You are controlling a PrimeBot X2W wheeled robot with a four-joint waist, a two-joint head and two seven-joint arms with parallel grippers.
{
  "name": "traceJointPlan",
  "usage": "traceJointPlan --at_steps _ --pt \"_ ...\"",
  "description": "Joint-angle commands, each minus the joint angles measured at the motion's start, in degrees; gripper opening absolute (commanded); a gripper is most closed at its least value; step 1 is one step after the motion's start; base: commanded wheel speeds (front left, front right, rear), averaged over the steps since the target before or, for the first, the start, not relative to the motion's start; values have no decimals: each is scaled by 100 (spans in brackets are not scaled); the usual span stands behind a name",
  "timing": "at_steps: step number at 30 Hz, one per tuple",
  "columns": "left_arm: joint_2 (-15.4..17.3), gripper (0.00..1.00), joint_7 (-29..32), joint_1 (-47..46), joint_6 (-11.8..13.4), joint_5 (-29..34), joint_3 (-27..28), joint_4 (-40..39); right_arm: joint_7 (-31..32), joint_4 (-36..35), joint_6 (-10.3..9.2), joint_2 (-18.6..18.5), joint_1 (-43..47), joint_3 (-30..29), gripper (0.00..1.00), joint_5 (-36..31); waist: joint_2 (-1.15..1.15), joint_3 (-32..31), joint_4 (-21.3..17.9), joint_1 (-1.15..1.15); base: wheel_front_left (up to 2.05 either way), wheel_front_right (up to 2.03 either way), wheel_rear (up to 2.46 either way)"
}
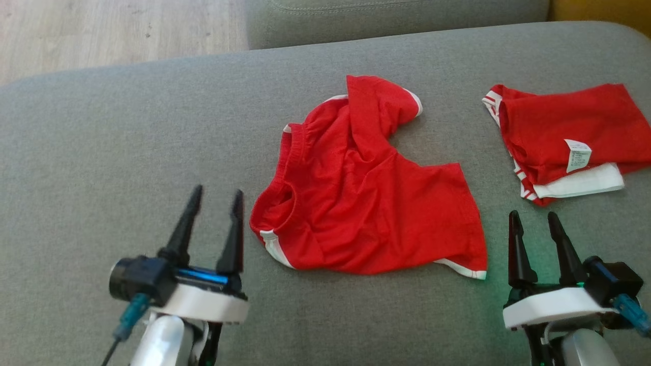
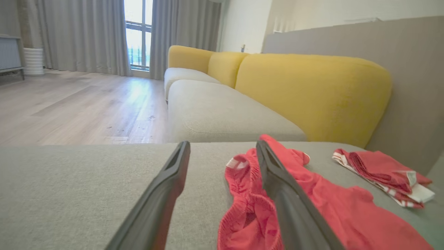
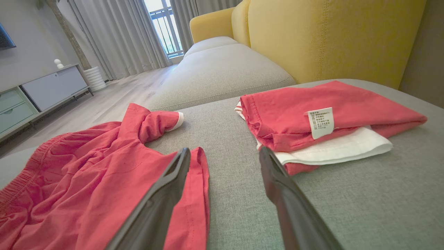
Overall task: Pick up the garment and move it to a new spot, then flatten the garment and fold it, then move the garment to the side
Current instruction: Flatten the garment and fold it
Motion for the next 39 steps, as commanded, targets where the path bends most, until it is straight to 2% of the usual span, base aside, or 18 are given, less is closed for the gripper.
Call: traceJointPlan --at_steps 1,4,12,16,17,21,28,38,39 --pt "212 100 -46 -215 -30 57 24 -120 -78 -208 39 -37 -205 115 100 -11 0 10 19 0 0 0 0" --pt "639 100 -45 -342 -31 7 -545 48 -78 -260 39 -36 -224 71 100 -6 0 53 57 0 0 0 0" --pt "2243 100 402 -1220 -31 -236 -2716 190 -78 -243 39 -36 -207 141 100 25 0 191 90 0 0 0 0" --pt "2704 100 609 -1787 -31 -512 -3473 194 -78 -222 39 -36 -245 187 100 59 0 276 49 0 0 0 0" --pt "2704 100 609 -1787 -31 -512 -3473 194 -78 -222 39 -36 -245 187 100 59 0 276 49 0 0 0 0" --pt "2938 100 788 -2332 -31 -671 -4116 273 -78 -200 39 -36 -311 223 100 69 0 388 -32 0 0 0 0" --pt "3119 100 1089 -3094 -32 -938 -5082 605 -78 -185 39 -36 -438 235 100 108 0 592 -219 0 0 0 0" --pt "3189 100 1246 -3476 -32 -1269 -5641 850 -79 -138 39 -36 -444 188 100 111 0 613 -258 0 0 0 0" --pt "3192 85 1273 -3491 -32 -1342 -5689 842 -79 -130 39 -36 -446 194 100 110 0 607 -254 0 0 0 0"
